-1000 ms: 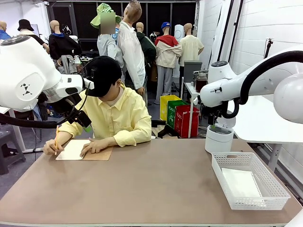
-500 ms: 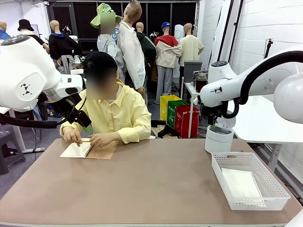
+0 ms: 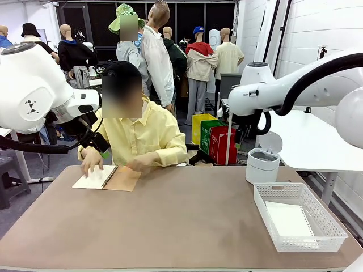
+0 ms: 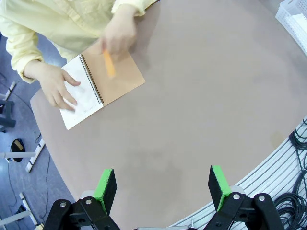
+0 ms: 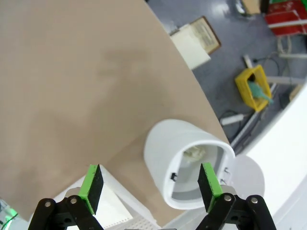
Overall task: Sort the paper based on its condition.
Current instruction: If a person hands you a paper, place it in the Organizing basket , and if it's crumpled, put it in the Trash can.
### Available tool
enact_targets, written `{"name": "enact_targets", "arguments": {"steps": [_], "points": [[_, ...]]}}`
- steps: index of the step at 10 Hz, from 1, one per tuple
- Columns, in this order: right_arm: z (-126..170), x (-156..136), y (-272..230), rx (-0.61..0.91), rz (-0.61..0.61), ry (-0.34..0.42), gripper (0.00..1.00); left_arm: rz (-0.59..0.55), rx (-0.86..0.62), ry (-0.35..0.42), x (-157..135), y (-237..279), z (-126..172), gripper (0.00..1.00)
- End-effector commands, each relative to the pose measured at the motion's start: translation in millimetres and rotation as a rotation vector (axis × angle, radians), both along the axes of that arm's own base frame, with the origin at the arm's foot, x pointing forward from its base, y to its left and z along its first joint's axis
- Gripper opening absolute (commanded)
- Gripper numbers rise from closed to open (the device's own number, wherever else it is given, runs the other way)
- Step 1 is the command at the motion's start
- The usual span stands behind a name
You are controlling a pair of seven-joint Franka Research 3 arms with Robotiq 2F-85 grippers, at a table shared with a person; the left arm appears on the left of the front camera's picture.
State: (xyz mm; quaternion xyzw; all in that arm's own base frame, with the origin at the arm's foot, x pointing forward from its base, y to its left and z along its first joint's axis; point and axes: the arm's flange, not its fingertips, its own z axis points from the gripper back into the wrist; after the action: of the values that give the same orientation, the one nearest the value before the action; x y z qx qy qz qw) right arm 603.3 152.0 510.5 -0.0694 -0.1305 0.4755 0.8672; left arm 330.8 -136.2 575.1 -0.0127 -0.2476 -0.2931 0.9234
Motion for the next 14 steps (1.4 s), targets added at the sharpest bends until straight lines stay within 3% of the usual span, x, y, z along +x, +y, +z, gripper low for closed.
{"name": "enact_targets", "arguments": {"steps": [1,4,7,8,12,14], "points": [[2.6,-27.4,10.2,0.045,0.087,0.033,1.00,-0.002,-0.008,-0.006,0.5,1.2,-1.0,1.00],[3.1,-62.0,43.4,0.066,0.150,0.025,1.00,-0.002,-0.008,-0.006,0.5,1.2,-1.0,1.00],[2.0,-75.3,51.8,0.095,0.206,0.010,1.00,-0.002,-0.008,-0.006,0.5,1.2,-1.0,1.00],[6.8,-67.6,60.8,0.055,0.149,0.032,1.00,-0.002,-0.008,-0.006,0.5,1.2,-1.0,1.00],[6.1,-70.6,60.3,0.060,0.159,0.028,1.00,-0.002,-0.008,-0.006,0.5,1.2,-1.0,1.00],[12.4,-85.9,62.1,0.146,0.067,-0.028,1.00,-0.002,-0.008,-0.006,0.5,1.2,-1.0,1.00]]}}
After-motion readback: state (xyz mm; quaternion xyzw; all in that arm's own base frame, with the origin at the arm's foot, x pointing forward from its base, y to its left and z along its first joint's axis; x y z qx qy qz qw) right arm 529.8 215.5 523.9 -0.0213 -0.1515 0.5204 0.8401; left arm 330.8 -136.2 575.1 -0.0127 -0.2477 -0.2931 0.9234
